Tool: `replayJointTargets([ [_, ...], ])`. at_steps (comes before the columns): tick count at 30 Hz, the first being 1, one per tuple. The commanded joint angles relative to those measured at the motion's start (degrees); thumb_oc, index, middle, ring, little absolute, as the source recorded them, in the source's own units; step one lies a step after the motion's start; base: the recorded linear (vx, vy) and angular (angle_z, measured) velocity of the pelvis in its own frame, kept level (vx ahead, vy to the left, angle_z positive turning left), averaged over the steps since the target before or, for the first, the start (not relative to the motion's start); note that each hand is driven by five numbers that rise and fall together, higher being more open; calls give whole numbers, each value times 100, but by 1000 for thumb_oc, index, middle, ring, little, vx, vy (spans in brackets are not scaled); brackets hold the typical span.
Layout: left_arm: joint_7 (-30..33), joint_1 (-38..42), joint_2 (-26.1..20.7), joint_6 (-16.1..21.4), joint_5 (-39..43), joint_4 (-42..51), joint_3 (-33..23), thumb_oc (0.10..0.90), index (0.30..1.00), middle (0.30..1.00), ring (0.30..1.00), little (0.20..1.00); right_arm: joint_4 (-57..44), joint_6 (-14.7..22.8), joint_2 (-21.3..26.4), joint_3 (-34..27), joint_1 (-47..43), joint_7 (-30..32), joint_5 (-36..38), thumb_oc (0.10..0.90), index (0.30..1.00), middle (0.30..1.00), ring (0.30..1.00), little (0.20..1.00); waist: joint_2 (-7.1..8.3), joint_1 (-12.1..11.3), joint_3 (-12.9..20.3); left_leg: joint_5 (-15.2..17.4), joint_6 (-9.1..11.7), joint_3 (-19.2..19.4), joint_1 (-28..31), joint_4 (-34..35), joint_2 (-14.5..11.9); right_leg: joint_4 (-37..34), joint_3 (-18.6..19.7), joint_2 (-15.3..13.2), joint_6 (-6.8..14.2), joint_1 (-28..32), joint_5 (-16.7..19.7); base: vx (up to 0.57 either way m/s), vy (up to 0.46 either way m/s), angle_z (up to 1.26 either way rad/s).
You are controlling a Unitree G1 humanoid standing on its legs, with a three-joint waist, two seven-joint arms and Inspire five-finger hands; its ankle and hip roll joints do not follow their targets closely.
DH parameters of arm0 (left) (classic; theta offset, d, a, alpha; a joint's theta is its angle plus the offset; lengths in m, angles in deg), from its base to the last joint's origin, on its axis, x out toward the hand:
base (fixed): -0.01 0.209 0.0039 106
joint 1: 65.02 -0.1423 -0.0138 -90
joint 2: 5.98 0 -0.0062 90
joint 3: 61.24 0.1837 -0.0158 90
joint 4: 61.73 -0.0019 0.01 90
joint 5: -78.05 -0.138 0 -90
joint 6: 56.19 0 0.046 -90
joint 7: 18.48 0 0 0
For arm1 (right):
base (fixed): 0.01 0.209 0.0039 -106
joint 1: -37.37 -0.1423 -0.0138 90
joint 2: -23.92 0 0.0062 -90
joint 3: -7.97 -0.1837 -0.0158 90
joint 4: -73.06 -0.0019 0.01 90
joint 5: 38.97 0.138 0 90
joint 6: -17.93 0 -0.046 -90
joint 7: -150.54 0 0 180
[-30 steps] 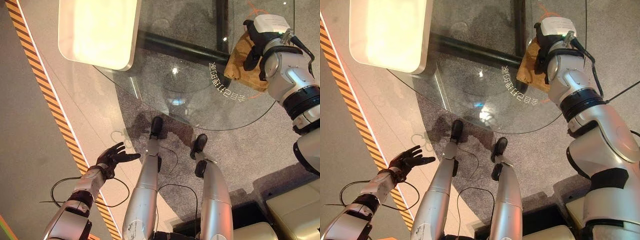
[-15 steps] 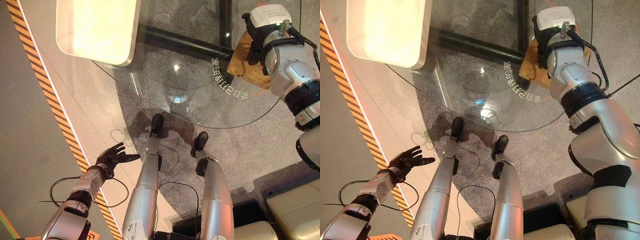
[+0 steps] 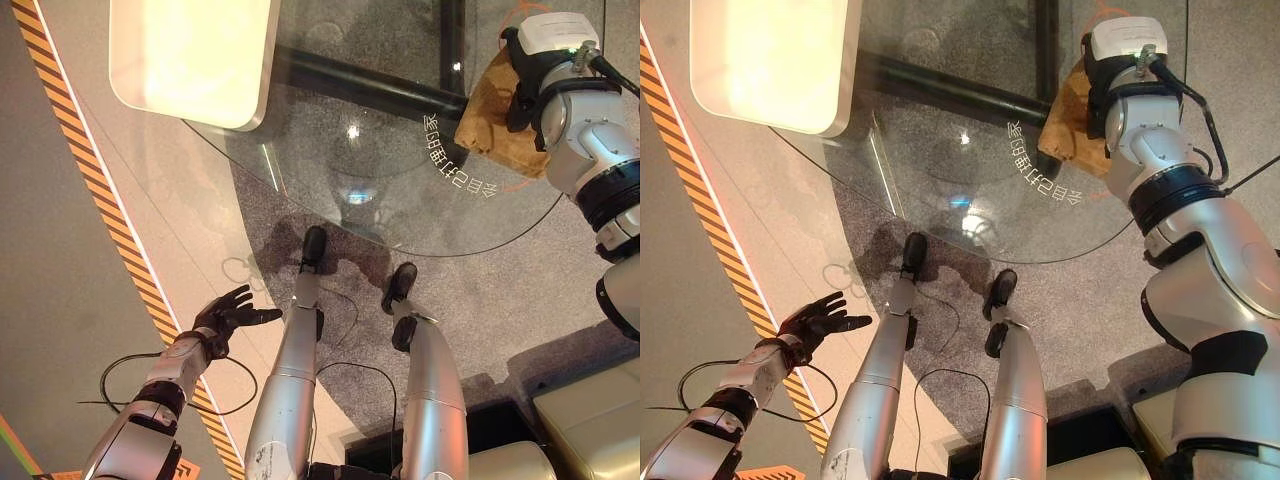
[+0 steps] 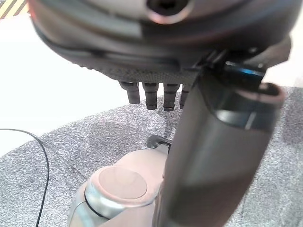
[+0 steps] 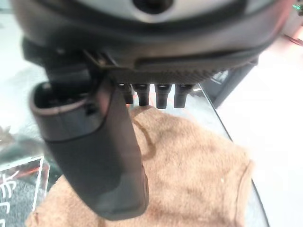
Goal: Wipe the table with a cloth and put it in the basket.
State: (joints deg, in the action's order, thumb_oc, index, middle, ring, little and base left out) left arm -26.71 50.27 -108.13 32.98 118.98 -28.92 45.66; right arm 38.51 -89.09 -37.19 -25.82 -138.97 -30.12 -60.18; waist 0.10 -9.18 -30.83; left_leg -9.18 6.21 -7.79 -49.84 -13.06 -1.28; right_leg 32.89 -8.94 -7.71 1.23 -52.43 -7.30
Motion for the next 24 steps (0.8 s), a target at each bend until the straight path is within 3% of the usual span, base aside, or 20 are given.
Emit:
replayJointTargets([
  [1, -53, -421, -229, 21, 32, 44, -58, 800, 900, 900, 900, 900, 189, -177, 680, 64, -378, 266, 193, 800, 900, 900, 900, 900, -167, 68, 103, 724, -491, 133, -29, -792, 462, -948, -15, 358, 63, 232, 681, 0, 0, 0],
  [15, -29, -453, -158, 82, 75, 95, 23, 800, 900, 900, 900, 900, 69, 194, 575, -40, -292, 365, 320, 800, 900, 900, 900, 900, -247, 91, 103, 718, -492, 158, -98, -774, 469, -958, 8, 355, 59, 130, 688, 0, 0, 0],
  [24, -47, -440, -71, 123, 41, 76, 89, 800, 900, 900, 900, 900, 222, 257, 319, -268, -262, 630, 823, 800, 900, 900, 900, 900, -301, 32, 103, 704, -498, 145, -156, -779, 484, -922, -11, 339, 48, 77, 679, 0, 0, 0],
])
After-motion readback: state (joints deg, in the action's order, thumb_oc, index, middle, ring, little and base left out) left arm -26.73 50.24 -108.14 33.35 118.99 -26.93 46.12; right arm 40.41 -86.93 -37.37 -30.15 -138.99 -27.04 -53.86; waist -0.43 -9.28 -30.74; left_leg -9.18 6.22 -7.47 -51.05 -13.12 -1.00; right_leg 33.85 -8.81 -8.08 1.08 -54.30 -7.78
